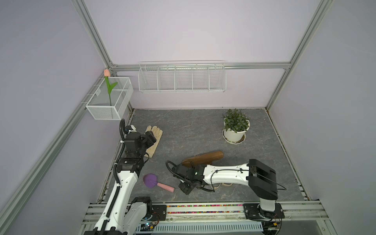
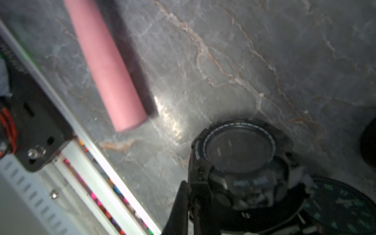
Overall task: Place watch on stand
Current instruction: Pick up the watch at the center of the board.
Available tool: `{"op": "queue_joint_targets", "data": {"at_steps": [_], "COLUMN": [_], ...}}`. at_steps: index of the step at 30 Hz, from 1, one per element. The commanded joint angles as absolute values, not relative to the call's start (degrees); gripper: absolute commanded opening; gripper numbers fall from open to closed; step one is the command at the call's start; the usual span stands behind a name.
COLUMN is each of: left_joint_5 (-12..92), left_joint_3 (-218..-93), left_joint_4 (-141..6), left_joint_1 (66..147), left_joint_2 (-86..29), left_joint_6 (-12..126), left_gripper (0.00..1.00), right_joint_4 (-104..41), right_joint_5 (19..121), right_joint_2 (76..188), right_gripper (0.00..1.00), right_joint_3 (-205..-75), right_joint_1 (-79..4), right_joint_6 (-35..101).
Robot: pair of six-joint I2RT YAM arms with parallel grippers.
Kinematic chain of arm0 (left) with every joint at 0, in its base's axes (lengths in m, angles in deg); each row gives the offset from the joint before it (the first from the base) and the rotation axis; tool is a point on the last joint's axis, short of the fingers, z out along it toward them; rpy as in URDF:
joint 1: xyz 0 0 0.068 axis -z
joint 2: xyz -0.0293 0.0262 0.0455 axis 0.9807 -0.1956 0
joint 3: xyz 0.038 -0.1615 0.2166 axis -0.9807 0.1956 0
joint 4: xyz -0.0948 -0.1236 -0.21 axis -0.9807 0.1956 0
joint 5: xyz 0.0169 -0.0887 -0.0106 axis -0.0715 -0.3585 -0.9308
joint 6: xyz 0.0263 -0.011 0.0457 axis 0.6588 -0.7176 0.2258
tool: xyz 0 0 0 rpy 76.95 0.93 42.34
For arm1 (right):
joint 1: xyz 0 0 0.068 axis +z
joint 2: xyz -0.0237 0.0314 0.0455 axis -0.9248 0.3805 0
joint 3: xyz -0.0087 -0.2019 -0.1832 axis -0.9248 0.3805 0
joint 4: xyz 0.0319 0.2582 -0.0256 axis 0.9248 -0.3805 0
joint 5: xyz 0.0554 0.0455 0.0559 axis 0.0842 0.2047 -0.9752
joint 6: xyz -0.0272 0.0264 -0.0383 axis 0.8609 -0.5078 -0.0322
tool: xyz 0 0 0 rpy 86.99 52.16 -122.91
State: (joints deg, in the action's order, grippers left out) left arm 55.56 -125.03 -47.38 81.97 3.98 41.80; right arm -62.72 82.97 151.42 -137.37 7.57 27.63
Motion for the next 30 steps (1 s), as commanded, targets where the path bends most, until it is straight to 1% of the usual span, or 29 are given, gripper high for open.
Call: {"op": "queue_joint_targets", "data": {"at_steps": [1,8,13,15,16,18,19,21,23,28,30], "left_joint_5": [56.9,54.3,47.8,44.2,42.3,38.0,35.9,31.4,27.7,19.3,15.7], "left_joint_3": [-126.4,-127.6,-128.8,-128.8,-128.7,-128.4,-128.2,-128.0,-128.2,-128.5,-128.3], "left_joint_4": [-44.7,-42.9,-43.9,-45.1,-46.0,-48.8,-50.3,-53.5,-55.9,-59.3,-61.3], "left_joint_1": [82.1,82.1,82.1,82.1,82.1,82.1,82.1,82.1,82.1,82.1,82.1], "left_joint_2": [6.7,11.4,11.6,11.6,11.6,11.6,11.3,10.6,9.2,5.7,4.2], "left_joint_6": [40.8,39.5,39.4,39.2,39.0,38.5,38.3,37.8,37.1,32.9,30.1], "left_gripper": [0.76,0.72,0.73,0.73,0.74,0.81,0.84,0.92,0.96,0.96,0.93], "right_joint_4": [-55.6,-45.2,-38.1,-33.8,-32.4,-30.9,-30.9,-31.3,-31.6,-28.2,-25.1], "right_joint_5": [77.6,70.4,60.5,54.7,51.9,46.5,45.0,42.9,41.8,37.0,33.9], "right_joint_2": [142.9,124.6,115.1,111.7,110.8,109.8,109.7,110.0,110.3,111.0,111.9], "right_gripper": [0.07,0.07,0.07,0.07,0.07,0.07,0.07,0.07,0.07,0.07,0.07], "right_joint_3": [-132.8,-121.2,-115.8,-113.5,-112.2,-112.4,-112.9,-113.6,-115.7,-116.7,-117.1], "right_joint_1": [7.4,6.7,-0.3,-3.7,-5.2,-8.3,-9.5,-11.4,-13.1,-16.9,-18.8], "right_joint_6": [32.7,37.6,34.6,32.9,32.0,30.4,30.0,29.2,29.1,28.4,26.7]}}
